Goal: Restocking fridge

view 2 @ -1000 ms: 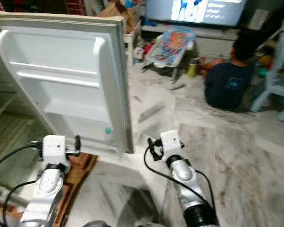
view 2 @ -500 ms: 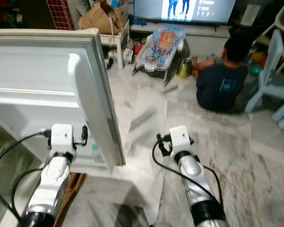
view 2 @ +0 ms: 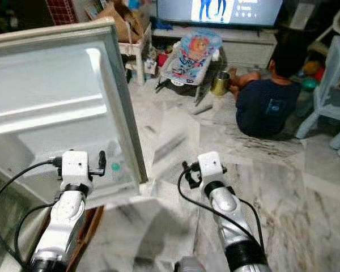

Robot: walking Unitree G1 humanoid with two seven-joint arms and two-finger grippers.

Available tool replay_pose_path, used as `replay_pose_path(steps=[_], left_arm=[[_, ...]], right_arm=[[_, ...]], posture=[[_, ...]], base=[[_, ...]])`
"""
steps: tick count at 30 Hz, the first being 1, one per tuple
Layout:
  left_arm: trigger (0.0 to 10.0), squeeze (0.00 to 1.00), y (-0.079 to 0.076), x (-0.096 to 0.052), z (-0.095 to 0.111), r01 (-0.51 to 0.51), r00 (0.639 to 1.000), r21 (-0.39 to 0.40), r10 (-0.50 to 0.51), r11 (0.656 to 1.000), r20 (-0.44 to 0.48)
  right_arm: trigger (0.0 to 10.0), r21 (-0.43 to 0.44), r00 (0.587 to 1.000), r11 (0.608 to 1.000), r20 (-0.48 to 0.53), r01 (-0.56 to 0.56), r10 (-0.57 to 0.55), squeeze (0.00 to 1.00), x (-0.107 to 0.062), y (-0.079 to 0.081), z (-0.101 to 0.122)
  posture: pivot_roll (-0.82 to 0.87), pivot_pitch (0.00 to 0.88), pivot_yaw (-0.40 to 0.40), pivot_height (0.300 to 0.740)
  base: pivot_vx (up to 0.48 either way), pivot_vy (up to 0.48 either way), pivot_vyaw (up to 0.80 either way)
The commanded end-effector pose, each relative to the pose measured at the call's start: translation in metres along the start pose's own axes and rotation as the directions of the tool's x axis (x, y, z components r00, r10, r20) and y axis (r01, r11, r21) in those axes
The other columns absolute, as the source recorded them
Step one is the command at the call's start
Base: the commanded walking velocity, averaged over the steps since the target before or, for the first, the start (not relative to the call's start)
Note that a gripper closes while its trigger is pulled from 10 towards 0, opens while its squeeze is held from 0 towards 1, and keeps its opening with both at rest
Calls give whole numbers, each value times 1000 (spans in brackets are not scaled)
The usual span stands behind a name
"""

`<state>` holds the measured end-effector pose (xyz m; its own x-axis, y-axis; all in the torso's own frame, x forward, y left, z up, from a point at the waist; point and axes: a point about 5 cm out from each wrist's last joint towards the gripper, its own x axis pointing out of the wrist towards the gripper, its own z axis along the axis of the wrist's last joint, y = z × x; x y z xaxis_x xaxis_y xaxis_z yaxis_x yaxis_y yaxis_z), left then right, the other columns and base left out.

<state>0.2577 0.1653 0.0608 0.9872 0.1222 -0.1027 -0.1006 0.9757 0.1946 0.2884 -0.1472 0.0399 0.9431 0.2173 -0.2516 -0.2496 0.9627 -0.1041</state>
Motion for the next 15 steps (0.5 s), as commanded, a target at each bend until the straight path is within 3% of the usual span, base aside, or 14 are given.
replay_pose_path(steps=[1,7,15], left_arm=[[10000,0,5,-7,-5,-7,1000,23,7,1000,-17],[10000,0,2,-14,1,17,1000,86,-17,996,0],[10000,0,10,-21,-6,18,999,66,-16,998,-29]], right_arm=[[10000,-1,1000,1000,13,-14,14,0,2,5,4],[10000,-32,999,999,37,-28,29,0,4,4,11],[10000,-30,999,1000,52,4,-3,0,5,-3,16]], posture=[[-32,46,10,740],[-5,65,22,740],[-23,70,15,740]], base=[[0,0,-669],[0,0,-800],[0,0,-800]])
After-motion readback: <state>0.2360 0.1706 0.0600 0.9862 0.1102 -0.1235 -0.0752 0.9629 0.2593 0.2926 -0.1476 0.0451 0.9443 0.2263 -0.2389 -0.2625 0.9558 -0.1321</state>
